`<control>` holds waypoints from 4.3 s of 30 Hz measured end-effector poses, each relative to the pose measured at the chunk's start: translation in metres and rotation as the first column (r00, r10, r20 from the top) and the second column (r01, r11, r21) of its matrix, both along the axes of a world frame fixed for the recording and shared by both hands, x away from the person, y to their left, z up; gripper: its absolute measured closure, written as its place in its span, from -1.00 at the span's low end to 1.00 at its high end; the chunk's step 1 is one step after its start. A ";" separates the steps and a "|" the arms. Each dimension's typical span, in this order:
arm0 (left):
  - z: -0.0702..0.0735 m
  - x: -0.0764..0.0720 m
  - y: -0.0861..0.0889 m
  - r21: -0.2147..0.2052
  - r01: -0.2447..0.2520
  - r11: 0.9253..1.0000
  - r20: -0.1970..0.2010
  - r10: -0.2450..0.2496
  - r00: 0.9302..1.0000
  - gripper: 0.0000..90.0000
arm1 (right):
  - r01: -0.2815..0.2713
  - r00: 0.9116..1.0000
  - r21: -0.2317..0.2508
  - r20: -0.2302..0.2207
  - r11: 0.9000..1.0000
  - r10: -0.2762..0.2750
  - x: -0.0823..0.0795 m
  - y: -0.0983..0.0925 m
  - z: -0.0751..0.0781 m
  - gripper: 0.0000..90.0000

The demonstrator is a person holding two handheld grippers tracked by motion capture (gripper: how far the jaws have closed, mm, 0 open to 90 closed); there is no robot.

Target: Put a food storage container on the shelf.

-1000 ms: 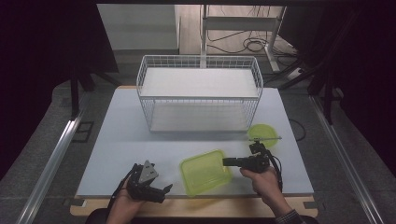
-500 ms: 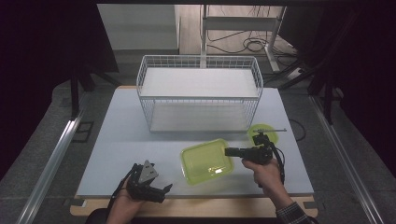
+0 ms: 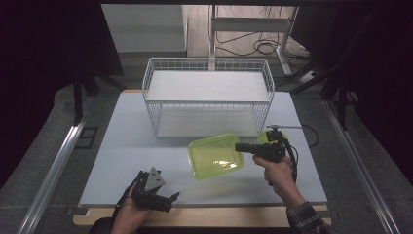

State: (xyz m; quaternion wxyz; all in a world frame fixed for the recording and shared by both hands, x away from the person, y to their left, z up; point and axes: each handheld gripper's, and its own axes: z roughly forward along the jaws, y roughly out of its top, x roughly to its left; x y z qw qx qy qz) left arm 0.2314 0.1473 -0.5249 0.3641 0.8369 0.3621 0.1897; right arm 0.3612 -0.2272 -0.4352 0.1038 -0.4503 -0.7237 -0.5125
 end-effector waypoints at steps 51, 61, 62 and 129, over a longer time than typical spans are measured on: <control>0.003 0.002 0.009 -0.131 0.007 0.991 0.021 -0.005 1.000 -0.96 | 0.067 0.984 0.068 0.163 0.995 -0.077 0.055 0.023 0.109 0.77; 0.003 0.002 0.008 -0.124 0.009 0.992 0.020 -0.007 1.000 -0.96 | 0.099 0.979 0.051 0.173 0.994 -0.107 0.072 0.028 0.124 0.77; 0.003 0.002 0.008 -0.125 0.009 0.992 0.018 -0.007 1.000 -0.96 | 0.103 0.978 0.050 0.175 0.993 -0.111 0.074 0.029 0.126 0.77; 0.000 0.003 0.006 -0.095 0.022 0.995 0.002 -0.022 1.000 -0.96 | 0.281 0.940 -0.182 0.251 0.942 -0.232 0.141 0.056 0.124 0.02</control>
